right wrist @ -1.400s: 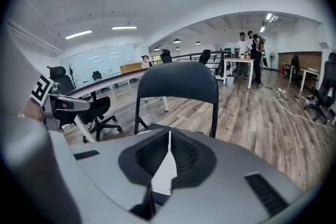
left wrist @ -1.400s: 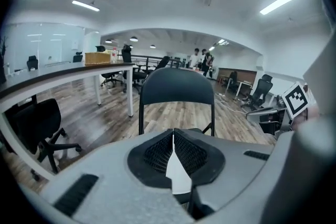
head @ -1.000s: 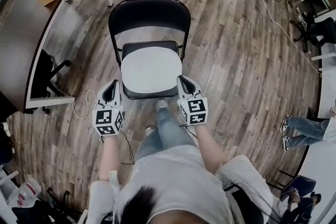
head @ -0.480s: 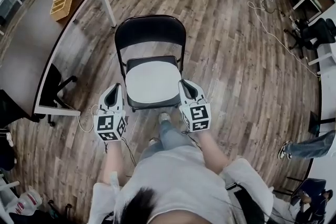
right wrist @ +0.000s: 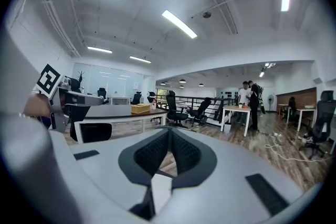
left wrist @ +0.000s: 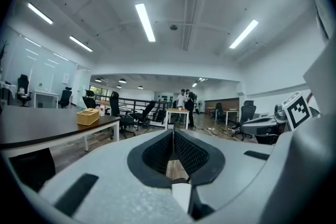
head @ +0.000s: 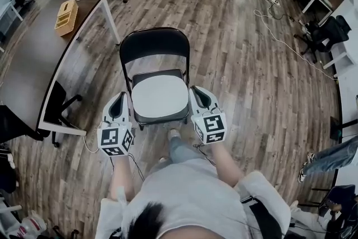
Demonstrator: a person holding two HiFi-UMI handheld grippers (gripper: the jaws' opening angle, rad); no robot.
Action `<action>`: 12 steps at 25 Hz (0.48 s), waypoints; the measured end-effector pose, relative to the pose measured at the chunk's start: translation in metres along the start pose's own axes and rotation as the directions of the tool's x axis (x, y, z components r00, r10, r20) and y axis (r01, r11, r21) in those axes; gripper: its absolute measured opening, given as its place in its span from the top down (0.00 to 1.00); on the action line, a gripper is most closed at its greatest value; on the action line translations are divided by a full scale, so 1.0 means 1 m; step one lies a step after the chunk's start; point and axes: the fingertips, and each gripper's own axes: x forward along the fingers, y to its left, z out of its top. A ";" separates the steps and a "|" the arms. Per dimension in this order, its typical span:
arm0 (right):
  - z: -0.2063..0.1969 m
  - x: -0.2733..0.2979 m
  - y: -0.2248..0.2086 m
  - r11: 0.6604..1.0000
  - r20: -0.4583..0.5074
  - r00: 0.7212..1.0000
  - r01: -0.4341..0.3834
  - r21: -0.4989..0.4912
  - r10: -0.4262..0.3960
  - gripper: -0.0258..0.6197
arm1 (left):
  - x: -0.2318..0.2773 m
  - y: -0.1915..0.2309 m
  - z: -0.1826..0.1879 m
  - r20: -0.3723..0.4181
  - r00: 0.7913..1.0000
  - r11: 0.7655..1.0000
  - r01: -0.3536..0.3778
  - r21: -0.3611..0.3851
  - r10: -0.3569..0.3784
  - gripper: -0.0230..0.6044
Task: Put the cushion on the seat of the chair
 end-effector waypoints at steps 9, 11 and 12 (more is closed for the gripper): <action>0.041 -0.041 0.000 0.998 0.103 0.994 0.037 -0.053 -0.032 0.93 | -0.025 -0.022 0.035 0.079 0.997 0.999 0.020 0.036 -0.023 0.94; 0.046 -0.048 0.001 0.997 0.117 0.992 0.044 -0.061 -0.037 0.93 | -0.031 -0.025 0.040 0.090 0.996 0.999 0.017 0.043 -0.021 0.94; 0.048 -0.051 0.002 0.997 0.123 0.992 0.046 -0.062 -0.039 0.93 | -0.034 -0.025 0.042 0.096 0.995 0.999 0.014 0.045 -0.019 0.94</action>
